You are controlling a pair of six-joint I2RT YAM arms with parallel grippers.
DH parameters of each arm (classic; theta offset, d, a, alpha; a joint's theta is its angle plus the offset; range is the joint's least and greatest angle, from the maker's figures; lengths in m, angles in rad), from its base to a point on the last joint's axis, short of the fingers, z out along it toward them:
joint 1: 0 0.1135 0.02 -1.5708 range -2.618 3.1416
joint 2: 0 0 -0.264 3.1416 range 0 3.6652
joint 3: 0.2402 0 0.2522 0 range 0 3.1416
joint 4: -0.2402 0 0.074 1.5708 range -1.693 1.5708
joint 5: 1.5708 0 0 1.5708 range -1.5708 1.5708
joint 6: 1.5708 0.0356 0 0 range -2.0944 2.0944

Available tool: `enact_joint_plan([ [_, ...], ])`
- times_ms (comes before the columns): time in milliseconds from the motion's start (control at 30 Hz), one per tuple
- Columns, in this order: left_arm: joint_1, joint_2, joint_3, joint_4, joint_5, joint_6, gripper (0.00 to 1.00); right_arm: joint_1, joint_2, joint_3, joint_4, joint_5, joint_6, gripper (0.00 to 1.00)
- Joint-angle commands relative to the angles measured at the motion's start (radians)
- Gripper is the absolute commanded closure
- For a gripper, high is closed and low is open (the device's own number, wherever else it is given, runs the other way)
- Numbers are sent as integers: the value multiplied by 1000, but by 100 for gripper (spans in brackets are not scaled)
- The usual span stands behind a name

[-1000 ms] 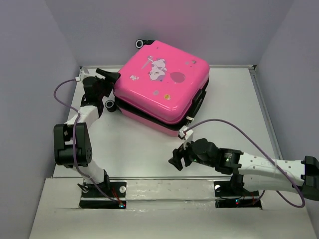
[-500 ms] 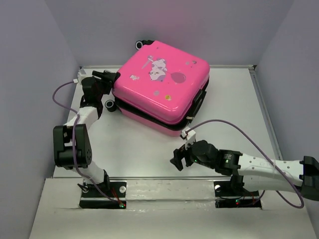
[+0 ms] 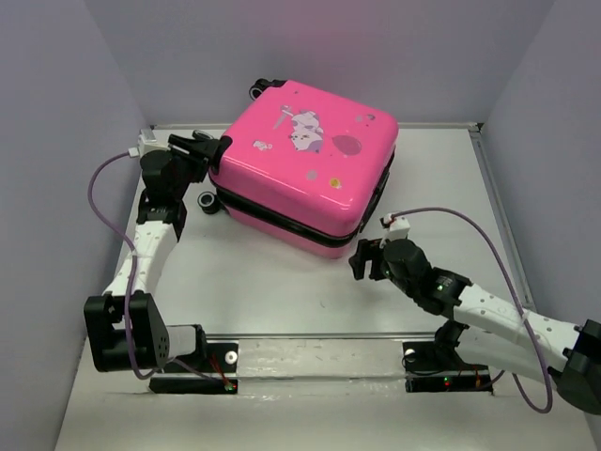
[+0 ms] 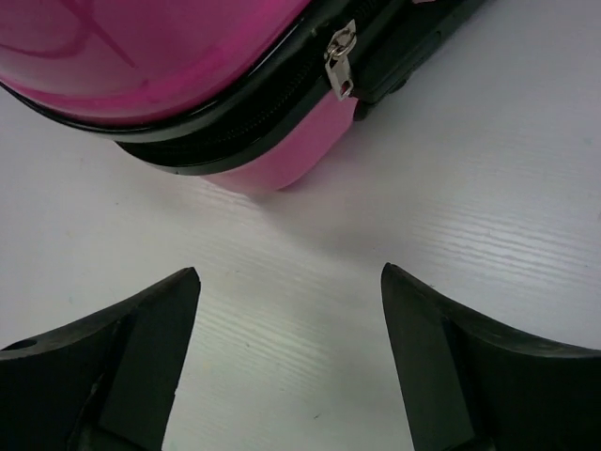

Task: Pack the luggage

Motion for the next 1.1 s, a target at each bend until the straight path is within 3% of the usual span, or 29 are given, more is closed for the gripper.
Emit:
enact_joint_plan([
  [0,-6,-97,-84,89,75,45,94,-51,-66,-17,6,-12,4,21],
  [100,-4,-86,-136,112,58,58,94,-111,-56,-13,-2,-36,-14,44],
  [167,3,-61,-144,121,54,61,94,-122,-31,-10,7,-51,-25,52],
  [200,6,-52,-143,132,54,66,94,-134,-25,-10,25,-52,-29,63],
  [333,32,0,-116,132,46,86,94,-174,-10,2,65,-61,-74,72],
  [500,75,38,-92,132,43,77,92,-255,4,-19,223,-202,-164,72],
  [600,92,57,-67,132,44,72,94,-275,93,7,288,-292,-209,62],
  [933,100,121,74,5,3,147,90,-315,197,79,328,-424,-361,59],
  [1000,100,141,92,-15,9,161,74,-326,194,82,329,-427,-370,57],
  [1067,100,143,83,-14,6,160,51,-335,197,87,329,-415,-384,56],
])
